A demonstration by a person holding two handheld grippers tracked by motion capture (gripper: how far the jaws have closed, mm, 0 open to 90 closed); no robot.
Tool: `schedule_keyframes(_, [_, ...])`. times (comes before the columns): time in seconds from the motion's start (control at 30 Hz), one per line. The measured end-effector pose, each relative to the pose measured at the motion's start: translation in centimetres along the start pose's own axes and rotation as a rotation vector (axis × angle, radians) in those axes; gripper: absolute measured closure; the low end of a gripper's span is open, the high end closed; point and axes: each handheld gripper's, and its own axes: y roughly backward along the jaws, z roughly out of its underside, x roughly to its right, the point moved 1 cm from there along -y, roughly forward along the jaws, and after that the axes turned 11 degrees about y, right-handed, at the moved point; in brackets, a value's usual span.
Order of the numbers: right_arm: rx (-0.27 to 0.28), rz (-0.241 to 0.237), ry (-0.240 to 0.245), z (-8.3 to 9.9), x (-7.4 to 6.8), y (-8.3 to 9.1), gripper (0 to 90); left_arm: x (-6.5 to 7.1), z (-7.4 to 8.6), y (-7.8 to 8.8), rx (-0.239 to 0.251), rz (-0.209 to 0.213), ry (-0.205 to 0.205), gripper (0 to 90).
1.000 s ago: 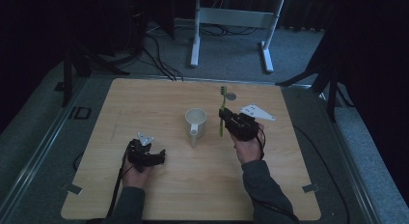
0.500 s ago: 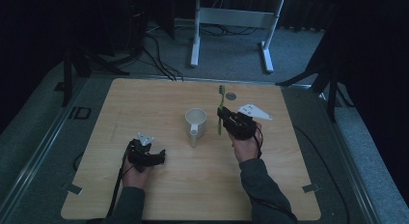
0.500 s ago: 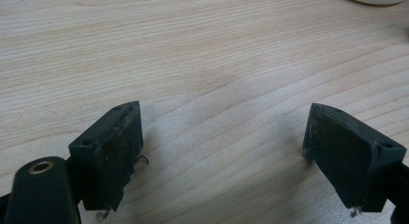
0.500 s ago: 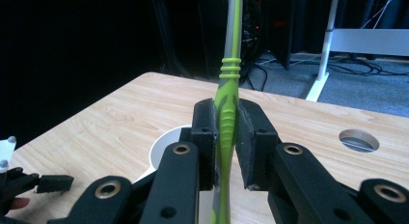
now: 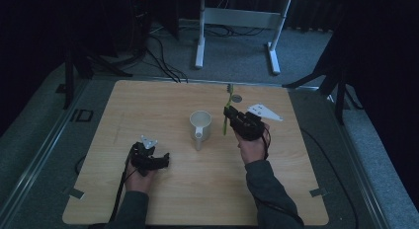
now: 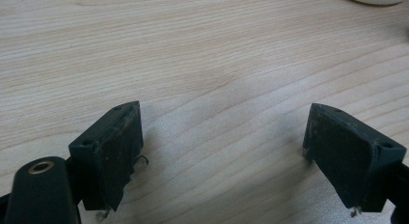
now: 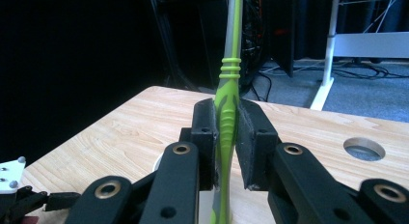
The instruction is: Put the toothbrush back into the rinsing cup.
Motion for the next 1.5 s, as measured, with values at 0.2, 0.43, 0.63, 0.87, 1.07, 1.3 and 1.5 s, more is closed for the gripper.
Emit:
schedule_keyframes(0.2, [0.012,-0.009,0.003,-0.4,-0.4,-0.3,78.5,0.0,0.0,0.0,0.000,0.000,0.000,14.5])
schedule_keyframes(0.43, [0.021,-0.016,-0.002,-0.6,-0.6,-0.6,78.5,0.0,0.0,0.0,0.000,0.000,0.000,14.5])
schedule_keyframes(0.63, [0.026,-0.021,0.004,-0.6,-0.7,-0.8,78.5,0.0,0.0,0.0,0.000,0.000,0.000,14.5])
schedule_keyframes(0.87, [0.035,-0.028,0.015,-0.9,-1.1,-1.1,78.5,0.0,0.0,0.0,0.000,0.000,0.000,14.5])
schedule_keyframes(1.07, [0.045,-0.026,0.021,-1.0,-1.4,-1.3,78.5,0.0,0.0,0.0,0.000,0.000,0.000,14.5])
schedule_keyframes(1.3, [0.079,-0.005,0.009,-1.1,-1.2,-1.2,78.6,0.0,0.0,0.0,0.000,0.000,0.000,14.5])
schedule_keyframes(1.5, [0.081,-0.013,0.022,-1.3,-1.4,-1.4,78.6,0.0,0.0,0.0,-0.001,0.000,0.000,14.5])
